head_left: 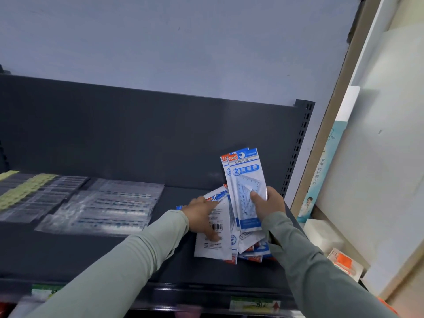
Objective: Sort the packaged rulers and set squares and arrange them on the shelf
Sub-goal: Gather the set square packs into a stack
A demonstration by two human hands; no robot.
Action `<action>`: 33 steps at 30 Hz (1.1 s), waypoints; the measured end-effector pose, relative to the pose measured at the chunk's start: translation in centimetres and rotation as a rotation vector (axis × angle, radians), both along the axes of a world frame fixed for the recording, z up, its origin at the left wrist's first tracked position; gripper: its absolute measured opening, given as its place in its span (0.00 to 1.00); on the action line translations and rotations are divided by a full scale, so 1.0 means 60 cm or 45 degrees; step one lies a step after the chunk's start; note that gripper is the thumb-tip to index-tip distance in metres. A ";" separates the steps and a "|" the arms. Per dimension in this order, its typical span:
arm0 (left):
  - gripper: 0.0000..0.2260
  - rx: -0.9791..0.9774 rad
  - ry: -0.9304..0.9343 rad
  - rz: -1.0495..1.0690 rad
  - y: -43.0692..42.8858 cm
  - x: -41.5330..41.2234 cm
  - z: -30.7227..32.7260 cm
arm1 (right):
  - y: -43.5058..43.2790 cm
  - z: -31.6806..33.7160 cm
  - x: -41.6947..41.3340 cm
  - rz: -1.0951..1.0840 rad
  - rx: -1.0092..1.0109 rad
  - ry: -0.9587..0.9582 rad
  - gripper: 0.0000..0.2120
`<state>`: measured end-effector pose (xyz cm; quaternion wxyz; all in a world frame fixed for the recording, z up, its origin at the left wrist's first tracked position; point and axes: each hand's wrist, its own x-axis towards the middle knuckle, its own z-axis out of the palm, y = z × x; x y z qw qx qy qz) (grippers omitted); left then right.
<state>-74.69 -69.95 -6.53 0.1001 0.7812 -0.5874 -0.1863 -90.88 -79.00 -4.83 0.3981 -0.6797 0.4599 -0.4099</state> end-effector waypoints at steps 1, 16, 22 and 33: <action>0.38 0.026 -0.022 0.033 -0.002 -0.002 0.001 | -0.001 -0.001 0.000 -0.002 0.003 0.006 0.03; 0.05 -0.343 0.527 0.521 -0.003 0.024 0.041 | -0.007 0.002 0.002 0.004 0.089 0.025 0.04; 0.09 -0.605 1.303 0.642 0.010 0.028 0.045 | -0.003 0.008 0.006 0.006 0.119 -0.068 0.06; 0.09 -0.704 1.641 0.546 -0.019 -0.018 0.046 | 0.012 0.016 0.023 0.182 0.228 -0.046 0.13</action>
